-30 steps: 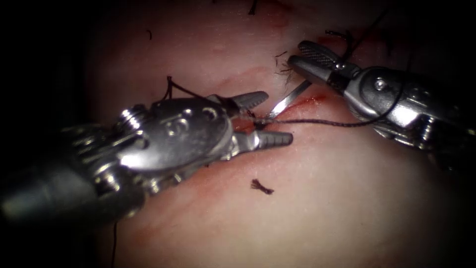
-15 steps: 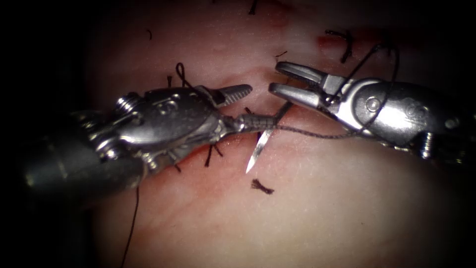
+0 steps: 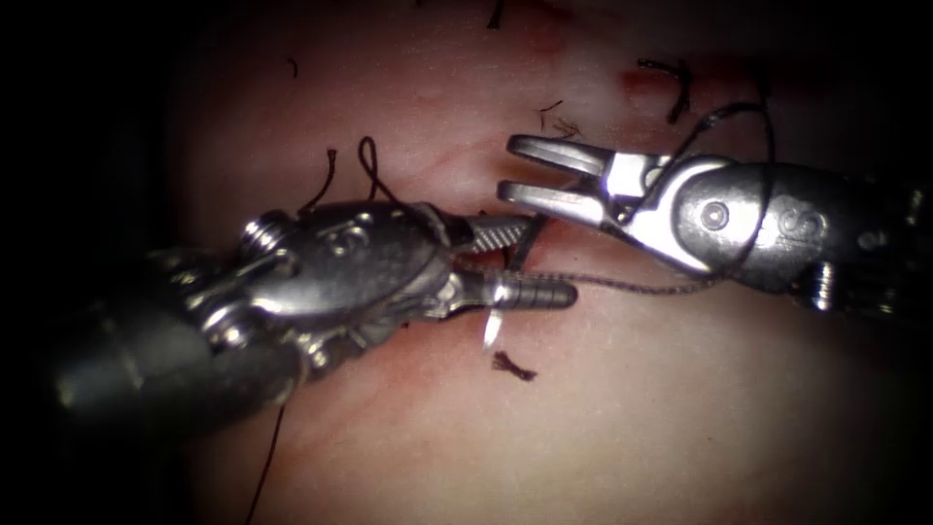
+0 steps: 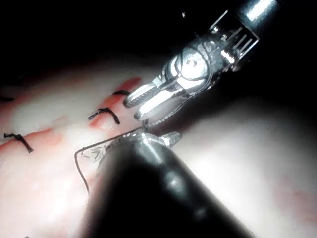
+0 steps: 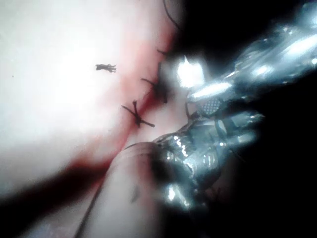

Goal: Wound Closure
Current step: Re-adjust needle grip by passing the needle back to the left gripper.

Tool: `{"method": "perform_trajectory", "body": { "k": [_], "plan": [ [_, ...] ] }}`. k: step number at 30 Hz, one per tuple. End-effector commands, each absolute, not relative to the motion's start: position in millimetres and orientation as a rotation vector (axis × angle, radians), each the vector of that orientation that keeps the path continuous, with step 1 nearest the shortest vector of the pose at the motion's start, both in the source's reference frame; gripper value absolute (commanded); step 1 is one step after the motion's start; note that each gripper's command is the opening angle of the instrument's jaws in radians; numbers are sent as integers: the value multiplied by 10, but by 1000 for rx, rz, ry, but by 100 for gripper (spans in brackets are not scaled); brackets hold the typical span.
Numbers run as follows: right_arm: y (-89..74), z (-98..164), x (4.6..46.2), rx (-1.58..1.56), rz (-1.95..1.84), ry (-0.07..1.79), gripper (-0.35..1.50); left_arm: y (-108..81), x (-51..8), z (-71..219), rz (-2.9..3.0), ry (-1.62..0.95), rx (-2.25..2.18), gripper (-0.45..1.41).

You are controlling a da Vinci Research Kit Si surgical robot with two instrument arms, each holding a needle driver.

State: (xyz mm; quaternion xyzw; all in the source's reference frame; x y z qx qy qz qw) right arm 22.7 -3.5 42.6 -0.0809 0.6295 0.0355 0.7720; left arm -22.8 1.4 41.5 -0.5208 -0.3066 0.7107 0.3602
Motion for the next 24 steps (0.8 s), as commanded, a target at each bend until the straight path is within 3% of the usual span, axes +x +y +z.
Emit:
{"method": "perform_trajectory", "body": {
  "k": [1, 11, 14, 16, 17, 19, 23, 24],
  "plan": [
    [-32, 427, 234, -174, 63, 1375, -35, 20, -232, 419, 1835, -789, -1348, 78],
    [-33, 423, 237, -186, 57, 1382, -35, 12, -227, 427, 1824, -839, -1313, 78],
    [-34, 422, 239, -186, 56, 1382, -35, 13, -227, 426, 1820, -855, -1301, 69],
    [-34, 422, 240, -185, 54, 1384, -35, 14, -227, 425, 1821, -862, -1303, 52],
    [-35, 422, 241, -185, 53, 1385, -35, 14, -226, 425, 1799, -879, -1286, 32],
    [-35, 422, 241, -186, 53, 1388, -35, 14, -222, 424, 1771, -911, -1285, -35],
    [-36, 421, 242, -193, 71, 1406, -35, 17, -215, 426, 1702, -918, -1369, -35],
    [-36, 421, 242, -194, 104, 1414, -25, 19, -215, 427, 1686, -906, -1384, -35]
  ]
}}
